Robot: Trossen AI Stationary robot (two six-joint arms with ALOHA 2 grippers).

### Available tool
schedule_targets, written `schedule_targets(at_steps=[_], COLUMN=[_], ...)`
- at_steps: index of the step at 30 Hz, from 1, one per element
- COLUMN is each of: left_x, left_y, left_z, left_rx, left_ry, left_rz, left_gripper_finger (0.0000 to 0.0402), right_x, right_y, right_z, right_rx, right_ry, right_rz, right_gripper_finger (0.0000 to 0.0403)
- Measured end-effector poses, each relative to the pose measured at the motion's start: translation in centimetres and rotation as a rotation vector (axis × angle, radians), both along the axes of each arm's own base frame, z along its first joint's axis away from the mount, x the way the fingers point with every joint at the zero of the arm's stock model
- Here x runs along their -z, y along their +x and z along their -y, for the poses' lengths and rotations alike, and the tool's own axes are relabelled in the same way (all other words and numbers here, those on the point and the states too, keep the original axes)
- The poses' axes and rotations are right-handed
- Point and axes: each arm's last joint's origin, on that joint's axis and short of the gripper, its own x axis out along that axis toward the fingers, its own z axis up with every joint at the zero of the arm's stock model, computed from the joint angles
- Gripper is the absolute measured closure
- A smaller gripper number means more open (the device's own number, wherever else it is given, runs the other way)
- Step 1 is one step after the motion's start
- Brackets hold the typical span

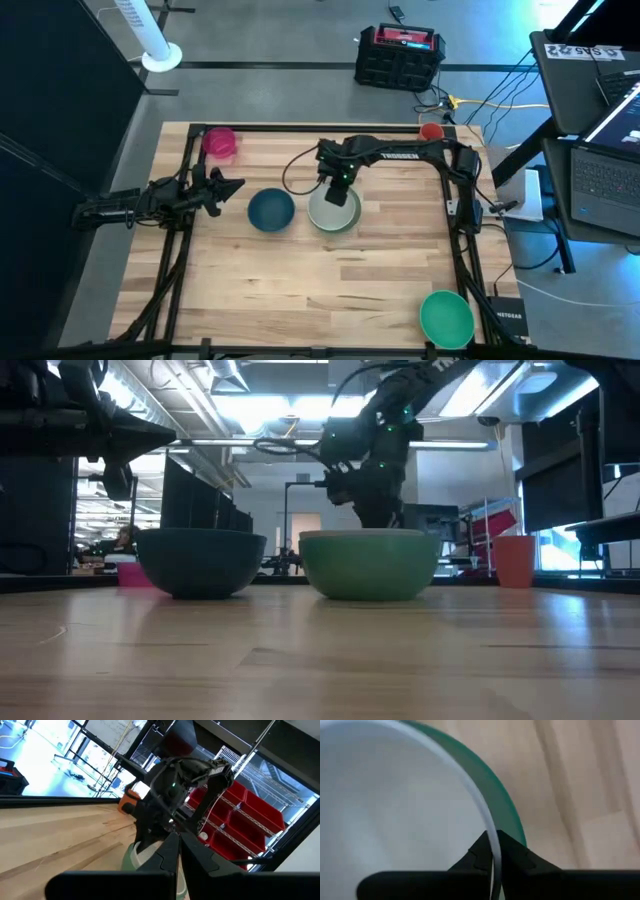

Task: Nest bowls inside each other
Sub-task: Stack the white bowl on top of the light green bowl

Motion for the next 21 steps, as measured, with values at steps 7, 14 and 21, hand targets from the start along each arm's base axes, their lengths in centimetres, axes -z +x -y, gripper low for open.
schedule_targets(at_steps=[7,14,21], left_x=[0.0,-0.9,-3.1], left_y=[0.0,-0.1,-0.1], left_z=[0.0,0.0,0.0], left_rx=[-0.001,-0.012,-0.017], left_ry=[0.007,0.027,0.069], left_rz=[-0.002,0.025,-0.116], left_gripper_finger=[0.0402,0.0399,0.0382], right_x=[-1.9,-4.6,-11.6], right_y=[0.5,0.2,-1.0], right_z=[0.0,-0.2,-0.6], right_rx=[-0.011,-0.031,-0.06], right_ry=[0.038,0.07,-0.007], right_rz=[0.026,0.077,0.274], right_gripper_finger=[0.0297,0.0236,0.022])
